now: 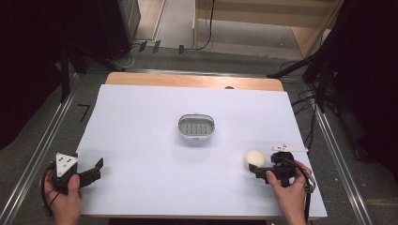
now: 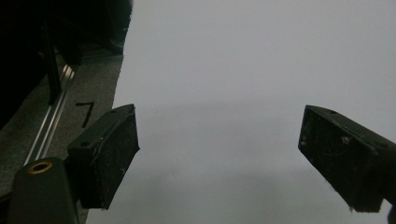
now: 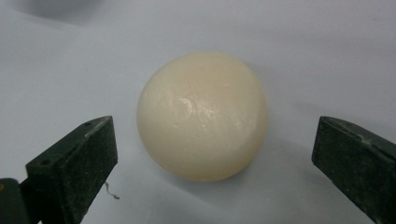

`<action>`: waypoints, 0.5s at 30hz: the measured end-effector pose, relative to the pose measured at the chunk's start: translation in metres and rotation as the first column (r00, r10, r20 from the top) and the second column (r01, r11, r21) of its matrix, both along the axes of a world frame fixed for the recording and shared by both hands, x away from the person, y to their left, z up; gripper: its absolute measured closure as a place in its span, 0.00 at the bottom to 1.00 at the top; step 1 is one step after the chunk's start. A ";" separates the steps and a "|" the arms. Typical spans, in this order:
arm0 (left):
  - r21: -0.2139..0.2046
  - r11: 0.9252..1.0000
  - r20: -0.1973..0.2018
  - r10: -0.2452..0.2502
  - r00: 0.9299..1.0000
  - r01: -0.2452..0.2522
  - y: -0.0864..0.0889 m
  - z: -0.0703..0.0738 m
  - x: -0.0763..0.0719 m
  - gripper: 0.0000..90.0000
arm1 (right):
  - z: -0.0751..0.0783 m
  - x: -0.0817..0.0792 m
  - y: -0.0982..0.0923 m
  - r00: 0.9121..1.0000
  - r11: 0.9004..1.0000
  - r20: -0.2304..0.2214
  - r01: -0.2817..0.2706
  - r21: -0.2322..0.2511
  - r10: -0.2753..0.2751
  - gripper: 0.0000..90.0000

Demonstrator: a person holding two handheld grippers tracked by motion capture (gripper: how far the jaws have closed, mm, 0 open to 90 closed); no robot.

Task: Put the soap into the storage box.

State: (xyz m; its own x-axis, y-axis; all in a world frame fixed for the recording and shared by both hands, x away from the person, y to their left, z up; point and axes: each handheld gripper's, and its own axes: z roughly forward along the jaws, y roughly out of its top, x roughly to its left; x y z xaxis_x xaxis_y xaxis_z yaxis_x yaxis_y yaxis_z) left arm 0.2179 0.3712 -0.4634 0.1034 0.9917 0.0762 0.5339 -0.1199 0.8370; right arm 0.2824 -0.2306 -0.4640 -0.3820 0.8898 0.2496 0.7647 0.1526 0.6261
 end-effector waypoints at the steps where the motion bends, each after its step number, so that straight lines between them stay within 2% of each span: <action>1: 0.000 1.000 -0.001 0.000 1.000 0.000 0.000 0.000 0.000 0.14 | 0.000 0.001 0.001 1.000 1.000 -0.002 0.000 -0.003 0.000 0.01; 7: 0.000 1.000 -0.001 -0.002 1.000 0.002 0.000 0.000 0.000 0.14 | -0.002 0.006 0.012 1.000 0.999 -0.010 0.007 -0.031 -0.007 0.02; 10: 0.000 1.000 -0.002 -0.002 1.000 0.002 0.000 0.000 0.000 0.15 | -0.003 0.007 0.016 0.999 0.998 -0.010 0.035 -0.053 -0.036 0.08; 15: -0.002 1.000 -0.001 0.000 1.000 0.000 0.000 0.000 0.000 0.15 | -0.004 0.009 0.020 0.999 0.997 -0.018 0.044 -0.056 -0.045 0.11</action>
